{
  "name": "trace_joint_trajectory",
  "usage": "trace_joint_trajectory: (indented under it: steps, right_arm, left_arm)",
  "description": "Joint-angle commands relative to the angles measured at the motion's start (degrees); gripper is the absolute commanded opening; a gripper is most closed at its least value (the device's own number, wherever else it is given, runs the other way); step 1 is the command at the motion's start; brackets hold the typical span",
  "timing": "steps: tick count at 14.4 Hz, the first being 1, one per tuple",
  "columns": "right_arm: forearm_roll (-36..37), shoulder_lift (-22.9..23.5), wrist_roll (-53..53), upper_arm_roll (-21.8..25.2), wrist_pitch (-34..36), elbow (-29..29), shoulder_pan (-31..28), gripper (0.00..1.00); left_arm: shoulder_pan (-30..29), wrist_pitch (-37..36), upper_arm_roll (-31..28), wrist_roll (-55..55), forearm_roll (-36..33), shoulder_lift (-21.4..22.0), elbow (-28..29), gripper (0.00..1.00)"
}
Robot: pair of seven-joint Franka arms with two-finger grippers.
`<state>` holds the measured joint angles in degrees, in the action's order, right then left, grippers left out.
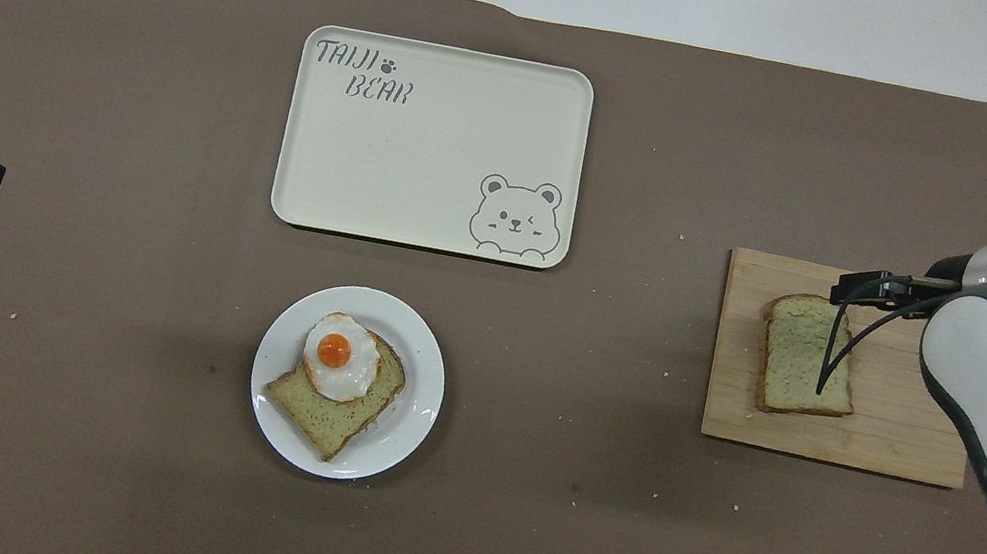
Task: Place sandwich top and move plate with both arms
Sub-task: 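Reach the right gripper over the bread slice on the cutting board, then close the right gripper on the bread slice edge and lift it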
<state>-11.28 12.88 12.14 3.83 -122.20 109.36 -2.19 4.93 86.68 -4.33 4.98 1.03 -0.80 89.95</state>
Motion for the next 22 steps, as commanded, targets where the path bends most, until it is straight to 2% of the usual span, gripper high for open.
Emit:
trace_joint_trajectory:
  steps: [1,7,10,13,15,17,18,19,20,22]
  right_arm:
    - [-2.5,-0.6,5.4,-0.2,-4.2,3.9,-1.5,1.0]
    - [-3.8,1.3,9.0,-0.2,-8.1,7.4,-2.6,1.0]
    - [-7.1,2.3,9.0,-0.2,-8.6,8.0,-2.6,1.0]
    - [-7.3,2.2,9.0,-0.2,-8.6,8.2,-2.4,1.0]
    - [-7.3,2.2,8.9,-0.2,-8.6,8.3,-2.4,0.74]
    - [-7.3,2.2,8.9,-0.2,-8.6,8.6,-2.6,0.55]
    - [-7.3,2.2,8.7,-0.2,-8.6,8.8,-2.6,0.4]
    - [-7.4,2.2,8.7,-0.2,-8.5,8.9,-2.6,0.12]
    - [-7.5,2.0,8.2,-0.2,-8.5,9.1,-2.6,0.0]
    - [-7.8,2.2,8.1,-0.2,-8.5,9.0,-2.6,0.0]
  left_arm:
    - [-0.2,-0.6,0.1,-0.5,-0.6,0.4,0.5,1.0]
    - [-0.2,-0.6,0.1,-0.5,-0.6,0.4,0.5,1.0]
    - [-0.2,-0.6,0.1,-0.5,-0.6,0.4,0.5,1.0]
    - [-0.2,-0.6,0.1,-0.5,-0.6,0.4,0.5,1.0]
    - [-0.2,-0.5,0.1,-0.5,-0.6,0.4,0.5,1.0]
    - [-0.2,-0.6,0.1,-0.5,-0.6,0.4,0.5,1.0]
    - [-0.2,-0.6,0.2,-0.5,-0.6,0.4,0.5,1.0]
    - [-0.2,-0.6,0.2,-0.5,-0.6,0.4,0.5,1.0]
    - [-0.2,-0.6,0.1,-0.5,-0.6,0.4,0.5,1.0]
    - [-0.2,-0.6,0.1,-0.5,-0.6,0.4,0.5,1.0]
